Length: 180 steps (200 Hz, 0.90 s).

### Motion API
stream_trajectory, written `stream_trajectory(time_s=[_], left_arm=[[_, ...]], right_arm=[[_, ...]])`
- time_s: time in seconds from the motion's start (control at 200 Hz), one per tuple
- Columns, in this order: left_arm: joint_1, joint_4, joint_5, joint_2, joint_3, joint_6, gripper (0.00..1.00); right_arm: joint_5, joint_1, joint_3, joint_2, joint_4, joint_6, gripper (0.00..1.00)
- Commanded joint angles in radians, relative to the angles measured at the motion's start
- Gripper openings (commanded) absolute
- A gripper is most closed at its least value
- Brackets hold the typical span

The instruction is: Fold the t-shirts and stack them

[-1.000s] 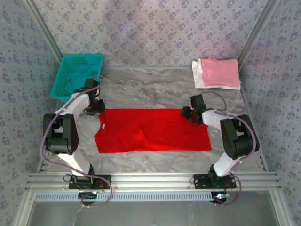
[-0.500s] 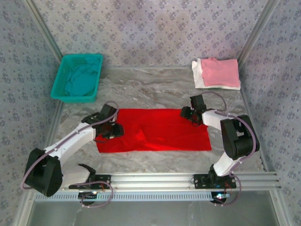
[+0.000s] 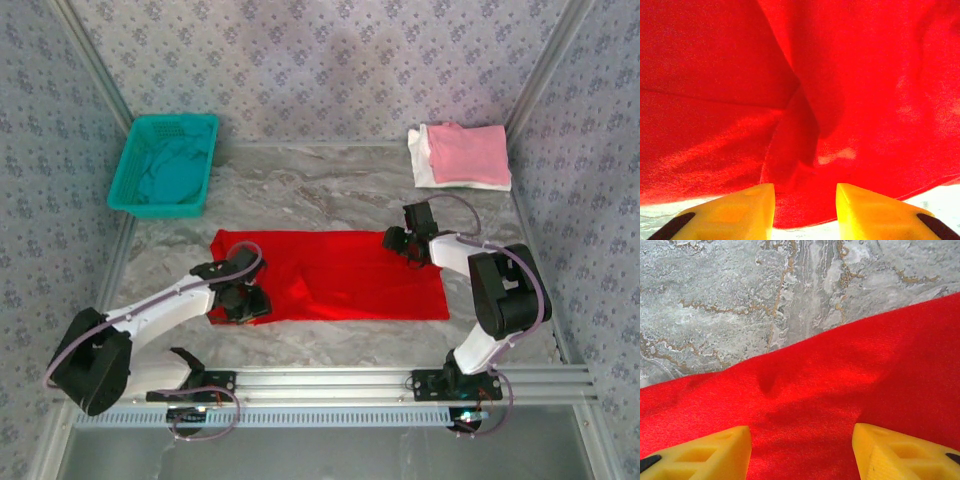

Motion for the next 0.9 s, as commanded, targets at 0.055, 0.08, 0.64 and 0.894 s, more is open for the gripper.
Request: stream_trajectory(time_s=[0.055,0.08,0.64,0.894], left_arm=[[-0.024,-0.013,0.013,0.030,0.001,-0.045,0.37],[-0.025,-0.016,0.008,0.030,0.003,-0.044,0.37],[-0.029,-0.134,-0.082,-0.019,0.057,-0.054,0.08],[-0.030,-0.325,-0.154,-0.060,0.166,-0.051,0.05]], right_arm=[[0.008,0.007,-0.020,0.004,-0.049,-0.015,0.59],[0.007,0.007,-0.019,0.006,-0.049,-0.015,0.59],[-0.007,0.012,-0.014,0.019,-0.047,-0.017,0.59],[-0.014,0.013,-0.009,0.027,-0.049,-0.015,0.59]])
